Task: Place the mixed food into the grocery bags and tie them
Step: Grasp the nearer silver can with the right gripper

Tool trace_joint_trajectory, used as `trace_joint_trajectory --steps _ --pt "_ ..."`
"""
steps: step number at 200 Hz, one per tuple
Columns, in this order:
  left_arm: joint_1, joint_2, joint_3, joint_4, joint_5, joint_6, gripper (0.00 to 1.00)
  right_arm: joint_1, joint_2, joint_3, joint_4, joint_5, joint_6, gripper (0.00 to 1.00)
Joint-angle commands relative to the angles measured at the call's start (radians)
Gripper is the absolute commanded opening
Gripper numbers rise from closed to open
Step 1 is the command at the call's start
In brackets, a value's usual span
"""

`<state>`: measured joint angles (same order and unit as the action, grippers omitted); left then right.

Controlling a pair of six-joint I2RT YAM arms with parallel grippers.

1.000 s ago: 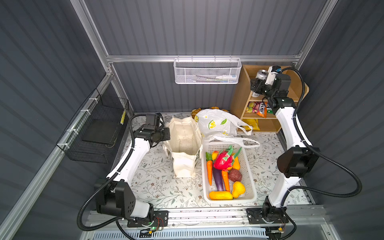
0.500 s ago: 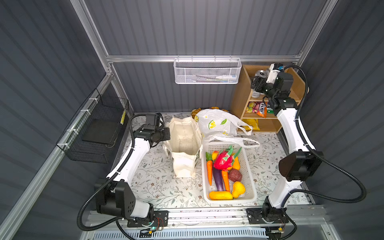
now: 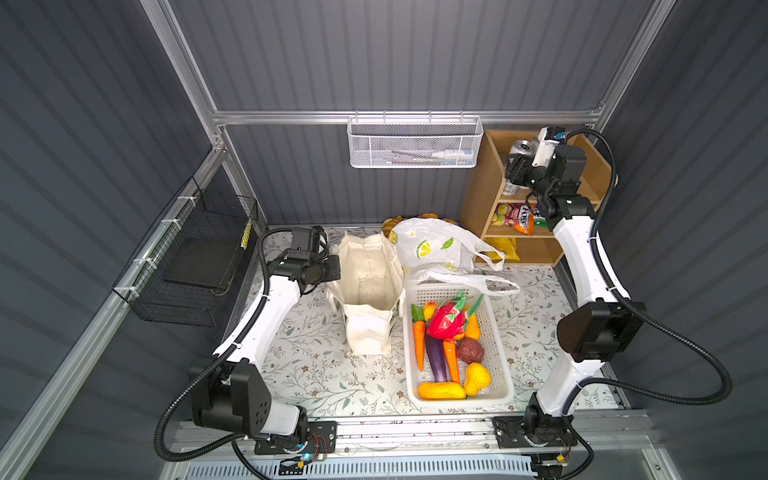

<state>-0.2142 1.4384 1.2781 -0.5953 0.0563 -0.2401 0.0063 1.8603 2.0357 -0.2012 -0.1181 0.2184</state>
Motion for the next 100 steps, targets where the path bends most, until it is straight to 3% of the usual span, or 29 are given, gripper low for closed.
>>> trace_joint_trajectory --steps 1,33,100 --pt "0.003 0.029 0.008 -0.012 0.023 0.010 0.00 0.014 -0.045 -0.029 0.021 -0.013 -0.018 0.59" --pt "0.003 0.032 0.005 -0.009 0.027 0.005 0.00 0.016 -0.094 -0.089 0.057 0.009 -0.028 0.49" --pt "0.003 0.027 -0.002 -0.009 0.022 0.004 0.00 0.018 -0.168 -0.127 0.087 -0.009 -0.011 0.43"
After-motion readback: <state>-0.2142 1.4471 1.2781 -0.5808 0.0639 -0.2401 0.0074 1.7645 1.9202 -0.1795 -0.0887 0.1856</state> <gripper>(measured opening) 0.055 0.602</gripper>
